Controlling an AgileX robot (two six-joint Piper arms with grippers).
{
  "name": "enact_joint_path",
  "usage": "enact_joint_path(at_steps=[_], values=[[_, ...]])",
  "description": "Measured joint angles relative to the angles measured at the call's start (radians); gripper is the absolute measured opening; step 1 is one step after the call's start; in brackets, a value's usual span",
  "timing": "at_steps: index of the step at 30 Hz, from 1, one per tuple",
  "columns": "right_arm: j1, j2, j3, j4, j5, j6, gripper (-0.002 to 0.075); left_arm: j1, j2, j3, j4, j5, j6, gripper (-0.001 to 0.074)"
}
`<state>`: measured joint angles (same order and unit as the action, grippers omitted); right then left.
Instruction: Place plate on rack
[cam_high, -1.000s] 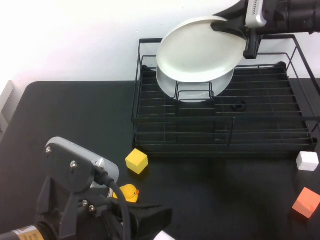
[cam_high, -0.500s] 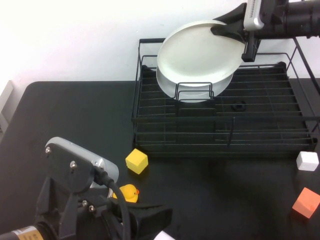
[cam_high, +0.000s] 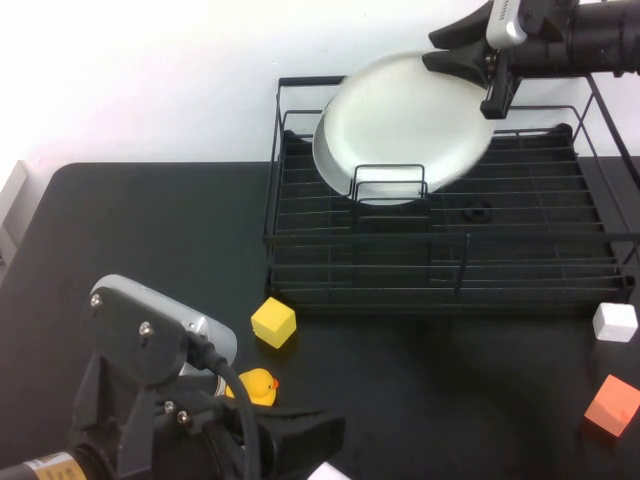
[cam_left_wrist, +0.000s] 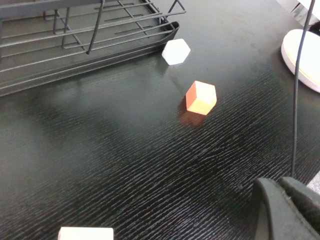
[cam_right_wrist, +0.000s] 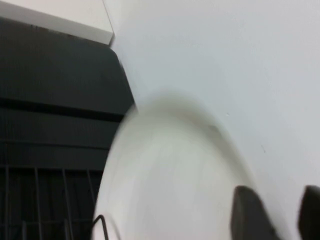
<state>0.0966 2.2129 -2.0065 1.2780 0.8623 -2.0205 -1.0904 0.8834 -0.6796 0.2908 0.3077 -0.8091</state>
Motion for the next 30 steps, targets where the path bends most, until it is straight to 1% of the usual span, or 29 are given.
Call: enact_joint_path(at_steps=[3,5,8,11,13,15,17,19,20,22,24,28,30], values=[[0.0,0.0,0.0,0.0,0.0,0.007,0.0333,0.0,0.0,0.0,-0.003,0.0,0.0,-0.0001],[0.0,0.0,0.0,0.0,0.0,0.007,0.0393,0.0,0.0,0.0,-0.005,0.0,0.0,-0.0001],[0.0,0.0,0.0,0.012,-0.002,0.038,0.0421,0.0,0.0,0.0,-0.005,0.0,0.0,-0.0001],[0.0,-0.009,0.0,0.028,-0.007,0.093,0.0418,0.0,0.0,0.0,-0.005,0.0,-0.002,-0.0001],[0.0,-0.029,0.0,0.03,-0.021,0.124,0.0381,0.0,0.0,0.0,-0.005,0.0,-0.004,-0.0001],[0.0,-0.054,0.0,0.03,-0.042,0.156,0.0316,0.0,0.0,0.0,-0.005,0.0,-0.004,-0.0001],[-0.007,-0.091,0.0,0.03,-0.062,0.206,0.0213,0.0,0.0,0.0,-0.005,0.0,-0.004,-0.0001],[-0.021,-0.127,0.0,0.028,-0.065,0.292,0.0106,0.0,0.0,0.0,-0.002,0.007,-0.002,-0.0001],[-0.033,-0.147,0.0,0.027,-0.062,0.348,0.007,0.0,0.0,0.0,0.006,0.012,-0.002,-0.0001],[-0.063,-0.186,0.0,0.027,-0.034,0.455,0.0035,0.0,-0.002,0.0,0.044,0.028,0.001,-0.0001],[-0.107,-0.224,0.005,0.027,0.023,0.551,0.0018,0.0,-0.014,0.0,0.09,0.055,0.001,-0.0001],[-0.194,-0.316,0.091,0.027,0.161,0.618,0.0014,0.0,-0.059,0.004,0.189,0.149,-0.019,-0.0001],[-0.229,-0.387,0.179,0.027,0.199,0.623,0.0014,0.0,-0.093,0.019,0.239,0.18,-0.054,-0.0001]])
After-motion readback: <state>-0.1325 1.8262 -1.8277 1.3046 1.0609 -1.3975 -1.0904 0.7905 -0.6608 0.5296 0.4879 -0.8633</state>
